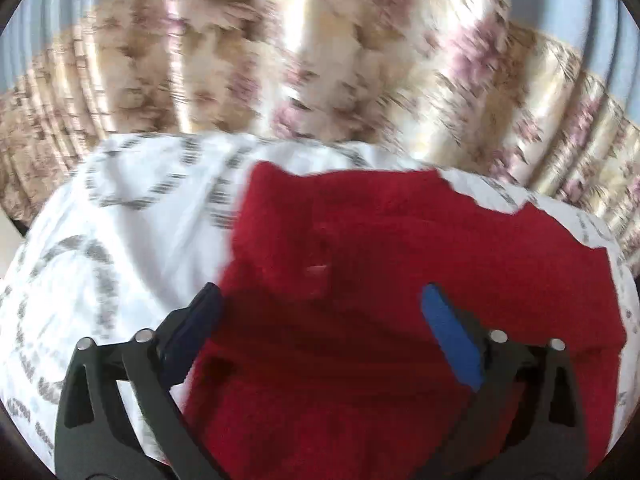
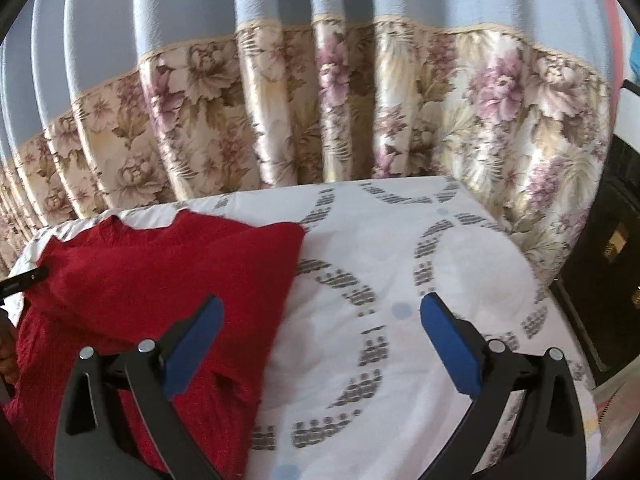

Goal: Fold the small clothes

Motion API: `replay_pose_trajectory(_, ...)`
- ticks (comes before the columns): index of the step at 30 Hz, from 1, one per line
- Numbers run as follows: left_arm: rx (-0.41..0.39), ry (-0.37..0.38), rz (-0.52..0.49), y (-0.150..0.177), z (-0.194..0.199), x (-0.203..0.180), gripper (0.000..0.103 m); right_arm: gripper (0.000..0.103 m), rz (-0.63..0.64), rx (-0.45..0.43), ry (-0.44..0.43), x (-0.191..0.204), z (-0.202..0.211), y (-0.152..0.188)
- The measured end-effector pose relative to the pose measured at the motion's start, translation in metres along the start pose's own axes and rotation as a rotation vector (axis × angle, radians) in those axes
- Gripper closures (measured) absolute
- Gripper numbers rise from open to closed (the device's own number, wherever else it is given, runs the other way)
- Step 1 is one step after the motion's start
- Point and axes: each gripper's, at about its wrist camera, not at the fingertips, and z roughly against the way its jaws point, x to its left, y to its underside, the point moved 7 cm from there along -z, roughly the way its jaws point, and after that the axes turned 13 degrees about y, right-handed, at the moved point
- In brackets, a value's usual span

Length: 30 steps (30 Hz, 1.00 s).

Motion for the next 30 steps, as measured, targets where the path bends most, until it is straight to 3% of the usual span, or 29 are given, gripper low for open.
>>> replay_pose_trajectory(6,-0.057,0.006,0.125,-0.007,0.030,0.056,0.004,0.004,0.000,0.016,-0.010,0.012,-0.003,-0.006)
replay_pose_trajectory(9,-0.046,0.032,0.131,-0.014,0.030,0.065,0.004,0.004,-0.062,0.062,-0.087,0.018,-0.012,-0.007)
replay_pose_trajectory(13,0.012,-0.005,0.057,-0.018,0.010,0.066,0.004,0.004,-0.089,0.127,-0.113,0.025,-0.033,-0.001)
replay_pose_trajectory(18,0.129,0.056,0.080,-0.017,-0.025,0.069,0.007,0.004,-0.105,0.198,-0.155,0.041,-0.064,0.003)
replay_pose_trajectory(22,0.166,0.098,0.090,-0.021,-0.039,0.064,0.008,0.004,-0.105,0.241,-0.184,0.051,-0.084,0.001)
replay_pose_trajectory(24,0.169,0.099,0.080,-0.025,-0.044,0.062,0.010,0.019,-0.092,0.255,-0.209,0.056,-0.091,0.000)
replay_pose_trajectory(25,0.168,0.093,0.076,-0.025,-0.046,0.061,0.019,0.052,-0.076,0.248,-0.217,0.059,-0.091,-0.002)
replay_pose_trajectory(26,0.160,0.092,0.068,-0.026,-0.046,0.059,0.027,0.072,-0.052,0.244,-0.223,0.064,-0.091,-0.004)
replay_pose_trajectory(27,0.159,0.102,0.037,-0.027,-0.046,0.052,0.063,0.080,-0.037,0.231,-0.210,0.065,-0.090,-0.006)
replay_pose_trajectory(28,0.161,0.114,0.015,-0.028,-0.047,0.046,0.088,0.087,-0.019,0.224,-0.219,0.069,-0.088,-0.009)
replay_pose_trajectory(30,0.116,0.074,-0.015,-0.033,-0.040,0.041,0.093,0.090,0.025,0.182,-0.206,0.074,-0.081,-0.019)
